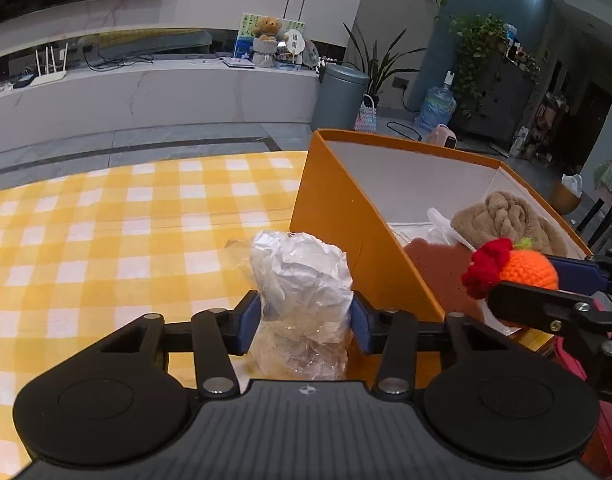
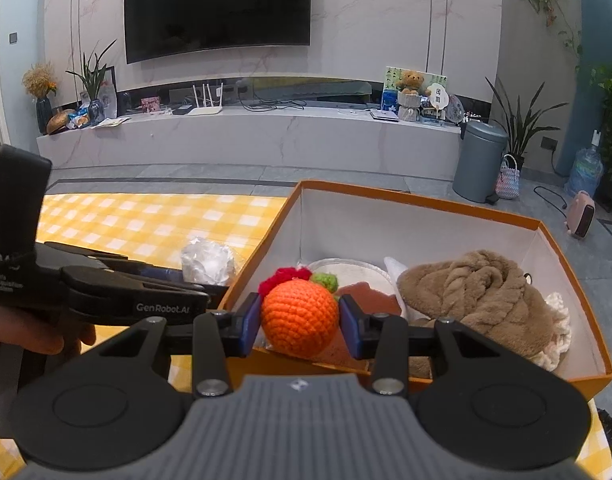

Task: Organize soft objects

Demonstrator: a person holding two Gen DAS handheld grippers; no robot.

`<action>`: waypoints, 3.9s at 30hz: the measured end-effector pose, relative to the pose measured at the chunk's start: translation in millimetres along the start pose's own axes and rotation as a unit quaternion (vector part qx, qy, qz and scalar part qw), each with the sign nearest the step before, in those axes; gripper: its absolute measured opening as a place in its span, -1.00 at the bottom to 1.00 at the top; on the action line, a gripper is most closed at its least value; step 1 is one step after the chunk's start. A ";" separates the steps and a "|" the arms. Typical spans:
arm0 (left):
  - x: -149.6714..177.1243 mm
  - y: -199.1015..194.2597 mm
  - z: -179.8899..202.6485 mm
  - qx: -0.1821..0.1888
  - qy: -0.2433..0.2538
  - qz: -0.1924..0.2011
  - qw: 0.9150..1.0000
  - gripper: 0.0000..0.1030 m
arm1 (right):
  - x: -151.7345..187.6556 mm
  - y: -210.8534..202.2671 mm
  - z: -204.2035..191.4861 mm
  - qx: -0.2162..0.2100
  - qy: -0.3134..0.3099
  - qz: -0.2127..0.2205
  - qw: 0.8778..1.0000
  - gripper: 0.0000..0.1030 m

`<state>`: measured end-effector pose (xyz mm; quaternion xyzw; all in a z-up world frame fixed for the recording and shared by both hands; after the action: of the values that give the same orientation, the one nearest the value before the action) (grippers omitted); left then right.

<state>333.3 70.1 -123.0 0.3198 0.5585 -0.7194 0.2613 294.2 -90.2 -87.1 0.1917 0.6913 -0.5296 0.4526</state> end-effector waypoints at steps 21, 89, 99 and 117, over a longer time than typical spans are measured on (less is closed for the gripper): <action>-108.8 -73.7 107.7 0.023 0.153 0.101 0.983 -0.05 | -49.4 -21.1 69.5 -0.052 0.053 0.020 0.997 -0.19; -27.0 -202.5 164.8 -0.005 0.134 0.097 0.986 0.71 | -2.0 -193.1 36.6 0.019 -0.001 -0.007 1.000 0.91; 51.7 -224.9 161.5 -0.044 0.122 0.135 0.982 0.75 | 86.0 -221.0 10.6 0.072 0.063 0.035 0.995 0.95; 119.4 -192.4 123.1 -0.095 0.021 0.087 0.991 0.99 | 144.7 -215.4 4.7 0.145 0.078 0.073 0.984 0.95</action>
<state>92.9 -5.6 -69.2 0.3558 0.5996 -0.6307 0.3407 61.0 -204.2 -86.8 0.3460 0.6244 -0.5736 0.4017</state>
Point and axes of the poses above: each gripper's, at about its wrist camera, not at the fingertips, and y roughly the way its jaws point, z to its right, x to its underside, the point moved 7 cm from there along y, roughly the way its jaws point, and after that the axes turned 3 degrees about -x, right-handed, at the moved point
